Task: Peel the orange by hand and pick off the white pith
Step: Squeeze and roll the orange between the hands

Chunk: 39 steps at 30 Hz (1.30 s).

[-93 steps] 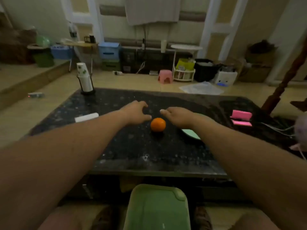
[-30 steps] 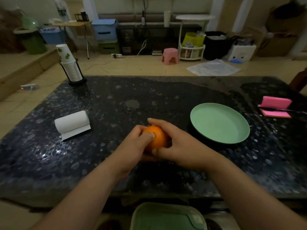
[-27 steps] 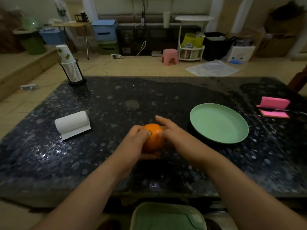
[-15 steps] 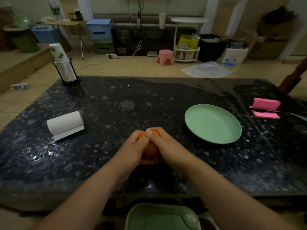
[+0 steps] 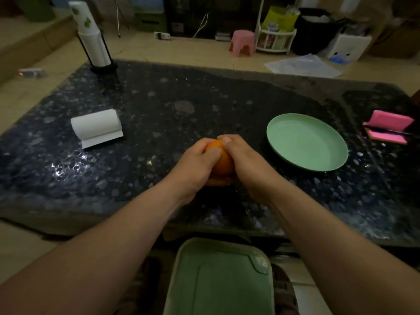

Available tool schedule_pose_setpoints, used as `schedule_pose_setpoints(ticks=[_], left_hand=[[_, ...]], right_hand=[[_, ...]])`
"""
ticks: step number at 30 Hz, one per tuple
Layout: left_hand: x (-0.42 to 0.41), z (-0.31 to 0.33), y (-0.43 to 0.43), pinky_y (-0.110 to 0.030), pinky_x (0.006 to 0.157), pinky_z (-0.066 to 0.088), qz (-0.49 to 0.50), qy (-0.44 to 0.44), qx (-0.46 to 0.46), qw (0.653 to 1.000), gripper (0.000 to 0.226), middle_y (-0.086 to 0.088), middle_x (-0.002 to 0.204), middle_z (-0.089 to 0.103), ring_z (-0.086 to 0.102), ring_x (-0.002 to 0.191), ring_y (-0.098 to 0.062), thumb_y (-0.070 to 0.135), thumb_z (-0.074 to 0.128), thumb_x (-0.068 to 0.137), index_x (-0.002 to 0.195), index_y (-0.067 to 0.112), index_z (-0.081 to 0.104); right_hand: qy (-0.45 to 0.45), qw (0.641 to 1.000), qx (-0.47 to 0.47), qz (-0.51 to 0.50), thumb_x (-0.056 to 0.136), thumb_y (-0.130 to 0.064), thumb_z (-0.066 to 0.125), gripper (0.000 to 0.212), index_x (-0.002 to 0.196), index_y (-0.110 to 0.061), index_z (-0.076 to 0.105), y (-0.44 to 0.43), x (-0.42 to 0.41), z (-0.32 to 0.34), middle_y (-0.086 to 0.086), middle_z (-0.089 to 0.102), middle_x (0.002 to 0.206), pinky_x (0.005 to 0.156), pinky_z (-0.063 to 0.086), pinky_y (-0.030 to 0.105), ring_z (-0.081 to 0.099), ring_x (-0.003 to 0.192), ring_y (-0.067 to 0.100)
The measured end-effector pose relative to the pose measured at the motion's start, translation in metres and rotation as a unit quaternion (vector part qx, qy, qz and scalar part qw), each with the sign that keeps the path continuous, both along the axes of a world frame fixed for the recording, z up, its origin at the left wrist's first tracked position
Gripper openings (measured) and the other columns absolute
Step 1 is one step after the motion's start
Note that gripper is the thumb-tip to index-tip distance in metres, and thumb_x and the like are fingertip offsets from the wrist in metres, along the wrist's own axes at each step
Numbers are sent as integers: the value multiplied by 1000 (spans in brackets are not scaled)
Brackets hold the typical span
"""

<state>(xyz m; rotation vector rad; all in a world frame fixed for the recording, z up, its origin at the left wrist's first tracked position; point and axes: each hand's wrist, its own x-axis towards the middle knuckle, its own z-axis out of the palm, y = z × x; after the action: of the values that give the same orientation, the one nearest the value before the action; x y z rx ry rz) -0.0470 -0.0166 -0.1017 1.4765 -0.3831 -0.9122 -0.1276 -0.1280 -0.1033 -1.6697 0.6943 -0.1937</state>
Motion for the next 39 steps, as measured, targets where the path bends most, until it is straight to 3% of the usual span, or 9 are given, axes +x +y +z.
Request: schedule_pose_setpoints(ticks=[5, 12, 18, 22, 25, 28, 32, 35, 39], left_hand=[[-2, -1, -2, -48, 77, 66, 2, 7, -14, 1000, 27, -16, 128, 66, 70, 112, -34, 22, 50, 107, 128, 18, 67], [2, 8, 0, -53, 86, 64, -58, 69, -16, 996, 30, -14, 133, 63, 76, 105, -35, 30, 54, 108, 137, 30, 57], [14, 9, 6, -48, 86, 65, -104, -41, 58, 992, 32, -7, 129, 65, 71, 113, -28, 26, 65, 103, 134, 31, 61], [12, 7, 5, -49, 87, 64, -92, 29, 49, 994, 32, -18, 119, 73, 78, 100, -32, 26, 69, 101, 130, 19, 59], [13, 9, 6, -50, 86, 64, -97, 45, 48, 993, 33, -19, 117, 74, 79, 95, -33, 30, 68, 101, 127, 12, 59], [19, 12, 10, -46, 81, 66, -138, -47, 76, 986, 34, -14, 110, 77, 80, 93, -29, 33, 69, 101, 129, 15, 62], [23, 16, 19, -46, 85, 65, -219, -129, 81, 964, 36, -9, 106, 80, 79, 95, -28, 33, 69, 100, 134, 24, 61], [22, 14, 23, -49, 85, 65, -245, -116, 89, 958, 31, -13, 109, 78, 79, 95, -31, 34, 64, 103, 128, 18, 59], [21, 13, 24, -47, 79, 65, -209, -81, 78, 971, 30, -19, 104, 78, 79, 92, -36, 34, 58, 106, 120, 9, 52]], right_hand=[[3, 999, -51, 7, 109, -54, 39, 34, 136, -41, 55, -3, 4, -2, -6, 63, 125, 100, 55, 46, 63, 114, 15], [-8, 980, 190, -56, 91, -77, 58, 61, 126, -29, 72, -18, 0, -4, 12, 77, 120, 99, 60, 56, 77, 107, 31], [26, 997, 49, -62, 86, -83, 48, 66, 125, -32, 63, -22, 1, 0, 4, 68, 125, 92, 62, 56, 72, 109, 29], [44, 996, 46, -55, 102, -68, 46, 56, 131, -22, 58, -28, -4, 8, 12, 67, 123, 68, 58, 37, 72, 96, 27], [24, 998, 47, -19, 99, -73, 50, 54, 120, -27, 69, -31, -10, 14, 8, 73, 119, 78, 56, 37, 72, 98, 23], [81, 995, -51, -10, 98, -78, 43, 58, 113, -28, 66, -31, -9, 21, -1, 70, 112, 96, 52, 42, 69, 103, 19], [147, 984, -93, 48, 95, -86, 31, 75, 119, -27, 69, -31, -7, 23, 2, 71, 109, 98, 52, 44, 69, 100, 20], [180, 975, -80, 100, 87, -95, 33, 84, 113, -26, 73, -35, -12, 21, 5, 74, 97, 83, 55, 41, 70, 84, 23], [122, 985, -12, 120, 81, -95, 46, 75, 99, -28, 77, -37, -23, 20, 2, 76, 90, 83, 50, 40, 66, 81, 26]])
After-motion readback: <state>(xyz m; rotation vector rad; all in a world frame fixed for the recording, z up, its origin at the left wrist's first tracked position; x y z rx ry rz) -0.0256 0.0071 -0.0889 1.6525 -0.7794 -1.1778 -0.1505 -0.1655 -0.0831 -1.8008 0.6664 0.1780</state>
